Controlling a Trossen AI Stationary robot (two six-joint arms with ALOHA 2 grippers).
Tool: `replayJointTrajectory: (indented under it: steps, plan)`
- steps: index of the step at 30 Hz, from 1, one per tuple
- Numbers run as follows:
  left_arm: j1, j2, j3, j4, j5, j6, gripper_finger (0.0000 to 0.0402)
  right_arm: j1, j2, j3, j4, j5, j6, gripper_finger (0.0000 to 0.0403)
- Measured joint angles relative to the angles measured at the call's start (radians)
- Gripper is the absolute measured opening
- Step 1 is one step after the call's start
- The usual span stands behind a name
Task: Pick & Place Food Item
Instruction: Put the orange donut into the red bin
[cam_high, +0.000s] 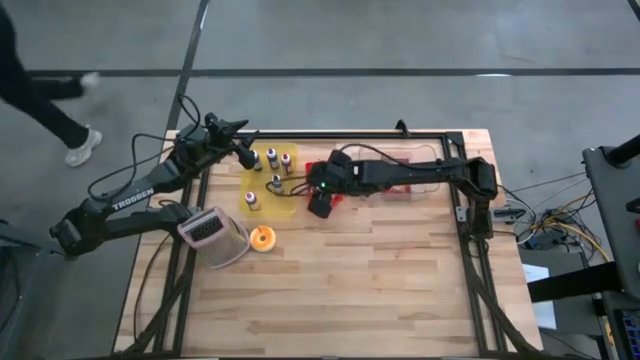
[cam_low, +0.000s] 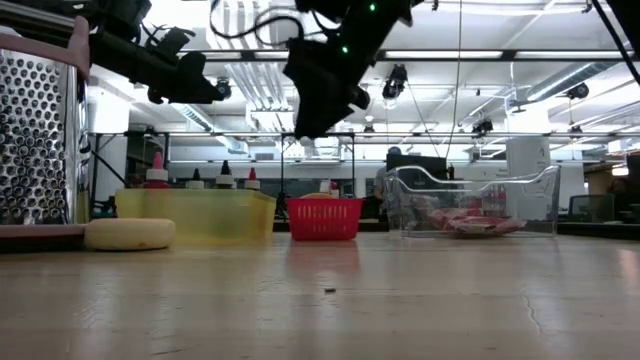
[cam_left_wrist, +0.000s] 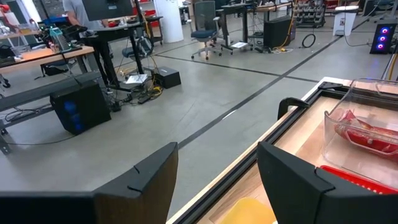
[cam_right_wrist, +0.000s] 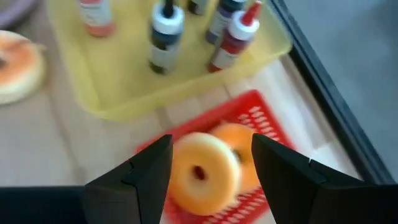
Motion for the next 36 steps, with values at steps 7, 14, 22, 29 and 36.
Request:
replayJointTrajectory:
  steps: [7,14,22,29,36]
  plan:
    - [0.0,0.0,0.0,0.0,0.0,0.0,0.0223,0.067,0.01,-0.004,0.134,0.001,0.314,0.0215]
    - [0.0,0.0,0.0,0.0,0.0,0.0,0.0223,0.135,0.04,-0.008,0.271,0.028,0.57,0.0214]
    - [0.0,0.0,0.0,0.0,0.0,0.0,0.0223,0.187,0.094,-0.009,0.372,-0.012,1.001,0.0215]
    - [0.0,0.0,0.0,0.0,0.0,0.0,0.0223,0.196,0.154,-0.008,0.427,-0.027,1.114,0.0215]
    - [0.0,0.001,0.0,0.0,0.0,0.0,0.0223,0.197,0.21,0.014,0.468,-0.16,1.144,0.0215]
